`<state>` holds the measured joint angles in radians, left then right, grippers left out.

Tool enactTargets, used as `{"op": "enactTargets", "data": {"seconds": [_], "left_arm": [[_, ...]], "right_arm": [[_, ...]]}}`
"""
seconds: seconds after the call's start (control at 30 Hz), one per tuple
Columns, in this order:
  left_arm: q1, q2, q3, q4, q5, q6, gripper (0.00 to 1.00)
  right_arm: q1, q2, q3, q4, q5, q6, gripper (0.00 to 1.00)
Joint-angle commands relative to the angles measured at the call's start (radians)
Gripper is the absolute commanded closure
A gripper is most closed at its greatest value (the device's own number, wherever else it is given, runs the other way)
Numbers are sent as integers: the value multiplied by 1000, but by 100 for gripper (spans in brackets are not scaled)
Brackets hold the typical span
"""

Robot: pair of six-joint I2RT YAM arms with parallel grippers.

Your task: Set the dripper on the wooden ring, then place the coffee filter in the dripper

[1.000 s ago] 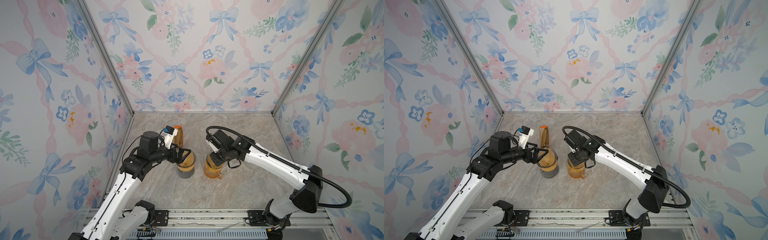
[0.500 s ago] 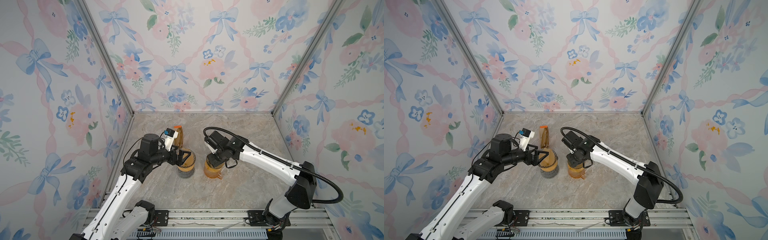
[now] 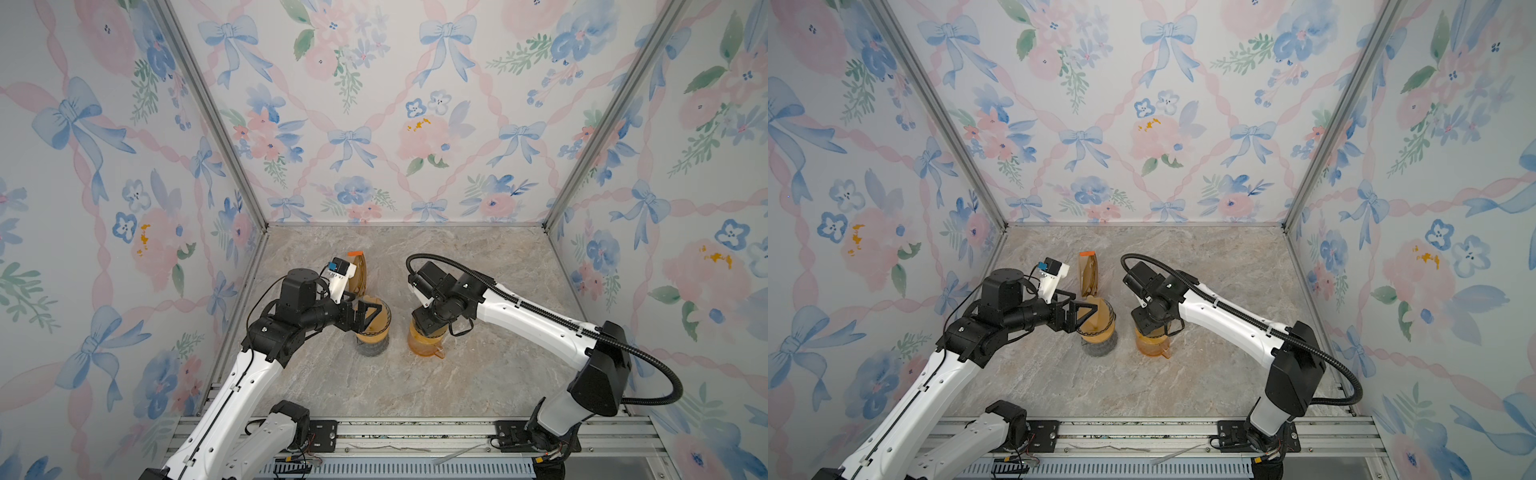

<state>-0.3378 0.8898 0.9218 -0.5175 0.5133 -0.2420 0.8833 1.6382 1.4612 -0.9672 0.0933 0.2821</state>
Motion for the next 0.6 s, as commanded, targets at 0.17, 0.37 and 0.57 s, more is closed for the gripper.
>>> {"op": "enactTargets", "data": {"seconds": [0.17, 0.37, 0.57], "left_arm": [[3, -14, -6, 20, 8, 13, 2], [3, -13, -6, 19, 5, 10, 2], [3, -14, -6, 20, 7, 9, 2]], "right_arm": [[-15, 11, -33, 25, -18, 21, 40], [-21, 10, -47, 41, -29, 25, 42], [-24, 3, -39, 39, -35, 23, 45]]}}
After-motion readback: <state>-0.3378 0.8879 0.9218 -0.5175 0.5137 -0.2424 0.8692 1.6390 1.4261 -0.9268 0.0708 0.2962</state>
